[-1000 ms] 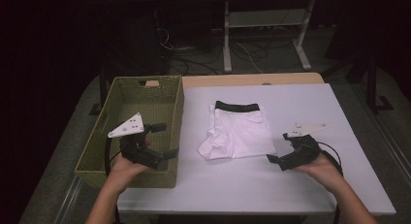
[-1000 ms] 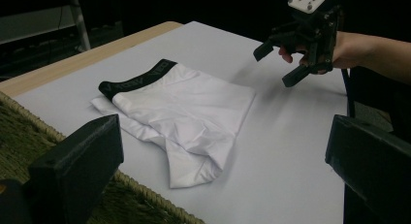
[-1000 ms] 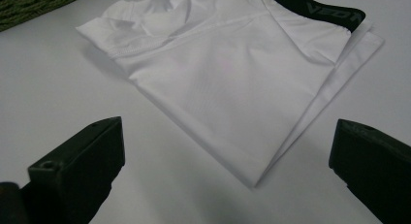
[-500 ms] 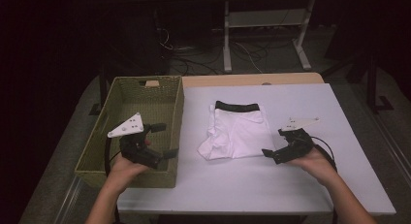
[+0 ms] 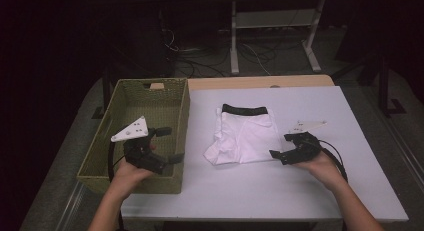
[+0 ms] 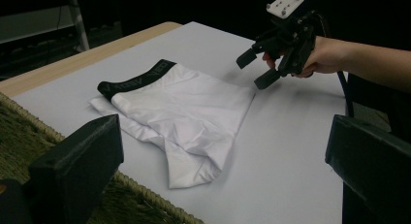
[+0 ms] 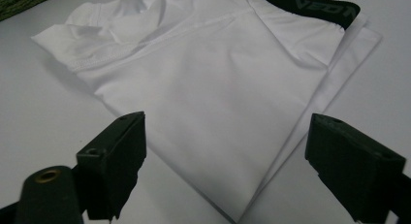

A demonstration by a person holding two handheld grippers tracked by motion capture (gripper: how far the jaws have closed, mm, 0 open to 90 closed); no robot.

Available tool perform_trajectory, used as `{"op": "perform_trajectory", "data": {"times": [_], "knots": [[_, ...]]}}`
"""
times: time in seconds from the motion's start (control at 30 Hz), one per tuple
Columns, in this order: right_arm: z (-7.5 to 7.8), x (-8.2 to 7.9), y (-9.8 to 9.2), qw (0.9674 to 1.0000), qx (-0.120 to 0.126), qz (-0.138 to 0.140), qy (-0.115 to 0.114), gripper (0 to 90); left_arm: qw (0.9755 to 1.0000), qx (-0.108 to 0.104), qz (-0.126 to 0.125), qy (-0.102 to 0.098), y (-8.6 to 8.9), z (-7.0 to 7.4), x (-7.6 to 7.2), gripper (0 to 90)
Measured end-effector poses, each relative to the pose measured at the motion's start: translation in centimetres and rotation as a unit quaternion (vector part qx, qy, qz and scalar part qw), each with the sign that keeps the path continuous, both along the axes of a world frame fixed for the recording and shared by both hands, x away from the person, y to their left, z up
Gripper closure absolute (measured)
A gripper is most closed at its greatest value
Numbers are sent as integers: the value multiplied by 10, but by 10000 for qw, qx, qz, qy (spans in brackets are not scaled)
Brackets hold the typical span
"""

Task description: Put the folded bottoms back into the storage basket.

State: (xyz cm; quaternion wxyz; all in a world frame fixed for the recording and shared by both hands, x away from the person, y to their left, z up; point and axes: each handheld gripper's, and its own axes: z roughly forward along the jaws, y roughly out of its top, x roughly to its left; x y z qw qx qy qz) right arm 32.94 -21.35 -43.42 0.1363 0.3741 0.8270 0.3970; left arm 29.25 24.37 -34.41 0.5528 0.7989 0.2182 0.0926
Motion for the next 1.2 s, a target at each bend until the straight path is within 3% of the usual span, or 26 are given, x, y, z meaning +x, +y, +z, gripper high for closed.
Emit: {"op": "perform_trajectory", "data": {"times": [0.63, 1.2], "knots": [[-12, 2, -14, 9996, -63, -20, 273, 446, 10000, 14, 6, 5, 0, 0, 0, 4], [-25, 2, -10, 9987, -245, 106, 441, 501, 10000, 34, 8, -5, 0, 0, 0, 4]]}}
